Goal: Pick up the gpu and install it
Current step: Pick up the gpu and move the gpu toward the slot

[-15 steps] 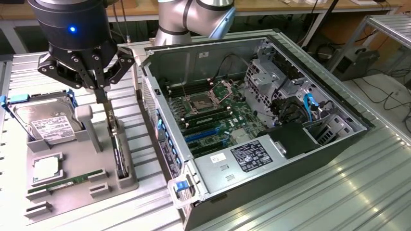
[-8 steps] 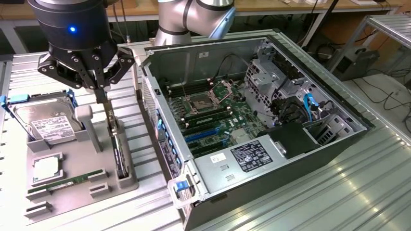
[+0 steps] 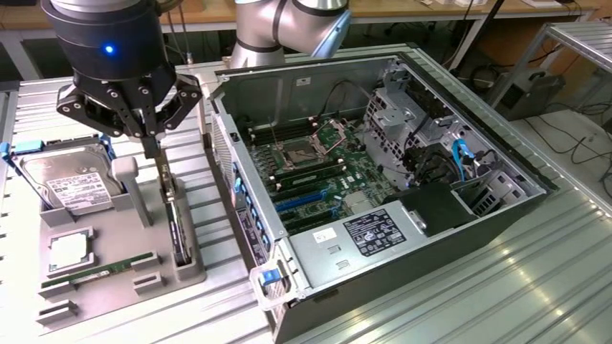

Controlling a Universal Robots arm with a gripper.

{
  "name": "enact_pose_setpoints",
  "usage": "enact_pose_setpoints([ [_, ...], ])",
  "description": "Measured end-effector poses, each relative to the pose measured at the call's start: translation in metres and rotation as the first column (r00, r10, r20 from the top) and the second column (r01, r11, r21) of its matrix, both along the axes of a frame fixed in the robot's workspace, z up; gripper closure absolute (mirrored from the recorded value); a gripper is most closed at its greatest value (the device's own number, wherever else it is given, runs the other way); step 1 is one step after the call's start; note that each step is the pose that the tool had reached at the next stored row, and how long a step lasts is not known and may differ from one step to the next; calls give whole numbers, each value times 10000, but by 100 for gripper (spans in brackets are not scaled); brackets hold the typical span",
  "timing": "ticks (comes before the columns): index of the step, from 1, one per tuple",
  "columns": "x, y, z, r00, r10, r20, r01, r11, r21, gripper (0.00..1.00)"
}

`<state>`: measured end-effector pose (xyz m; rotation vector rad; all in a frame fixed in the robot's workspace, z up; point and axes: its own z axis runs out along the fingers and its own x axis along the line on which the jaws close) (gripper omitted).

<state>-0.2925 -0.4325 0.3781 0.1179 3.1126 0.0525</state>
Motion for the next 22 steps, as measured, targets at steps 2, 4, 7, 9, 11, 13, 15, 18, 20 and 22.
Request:
enact_pose_setpoints([
  [2,0,0,-1,10000,0,1,0,10000,1,83],
  [4,0,0,-44,10000,1,2,-1,10000,0,64],
  [7,0,-20,-140,10000,1,7,-1,10000,0,64],
  [9,0,-36,-196,10000,0,15,0,10000,1,64],
  [11,-1,-45,-233,10000,0,16,0,10000,0,64],
  [13,-1,-51,-288,10000,-1,16,1,10000,-1,64],
  [15,0,-53,-336,10000,0,17,0,10000,0,64],
  [18,0,-53,-406,10000,1,21,-1,10000,0,64],
  [20,0,-53,-450,10000,1,23,-1,10000,0,64],
  [22,0,-53,-507,10000,1,27,-1,10000,1,64],
])
